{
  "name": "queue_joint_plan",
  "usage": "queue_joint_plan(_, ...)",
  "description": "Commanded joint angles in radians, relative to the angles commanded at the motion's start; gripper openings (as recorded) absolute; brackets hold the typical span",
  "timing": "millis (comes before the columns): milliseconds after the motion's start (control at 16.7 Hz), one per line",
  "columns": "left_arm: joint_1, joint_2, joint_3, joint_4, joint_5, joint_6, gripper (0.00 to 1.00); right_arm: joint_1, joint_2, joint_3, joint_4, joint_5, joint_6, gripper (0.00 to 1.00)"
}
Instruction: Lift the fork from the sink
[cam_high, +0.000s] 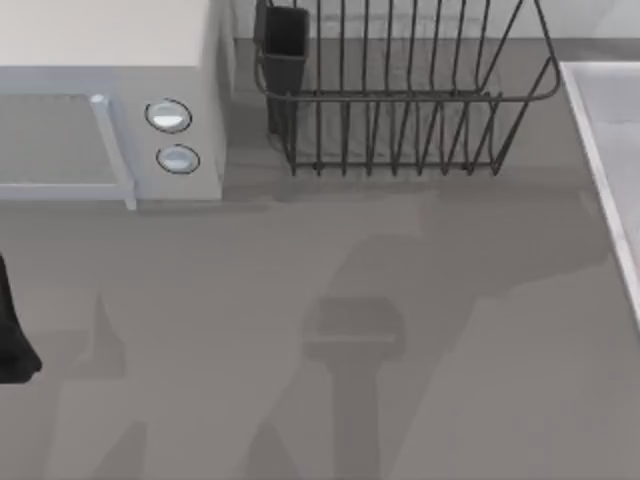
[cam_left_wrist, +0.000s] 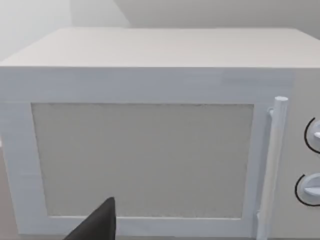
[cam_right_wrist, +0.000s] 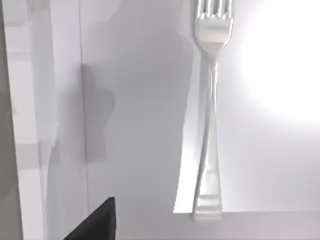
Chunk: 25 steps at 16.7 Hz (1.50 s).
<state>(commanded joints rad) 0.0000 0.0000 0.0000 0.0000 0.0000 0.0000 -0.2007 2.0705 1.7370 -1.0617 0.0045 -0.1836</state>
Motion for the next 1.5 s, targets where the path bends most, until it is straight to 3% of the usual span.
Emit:
queue_joint_plan(300,0.000,0.000,0.000,0.000,0.000,0.000,1.00,-0.022,0.231,0.193,-0.120,0.000,-0.019,1.00)
queue_joint_plan(720,0.000,0.000,0.000,0.000,0.000,0.000,1.00,-0.019,0.256,0.209,-0.129,0.000,-0.020,1.00)
queue_joint_plan(1260,0.000,0.000,0.000,0.000,0.000,0.000,1.00,-0.023,0.442,0.032,0.249,0.002,-0.018,1.00)
queue_joint_plan(1500,0.000,0.000,0.000,0.000,0.000,0.000,1.00,-0.024,0.479,0.001,0.303,0.003,-0.018,1.00)
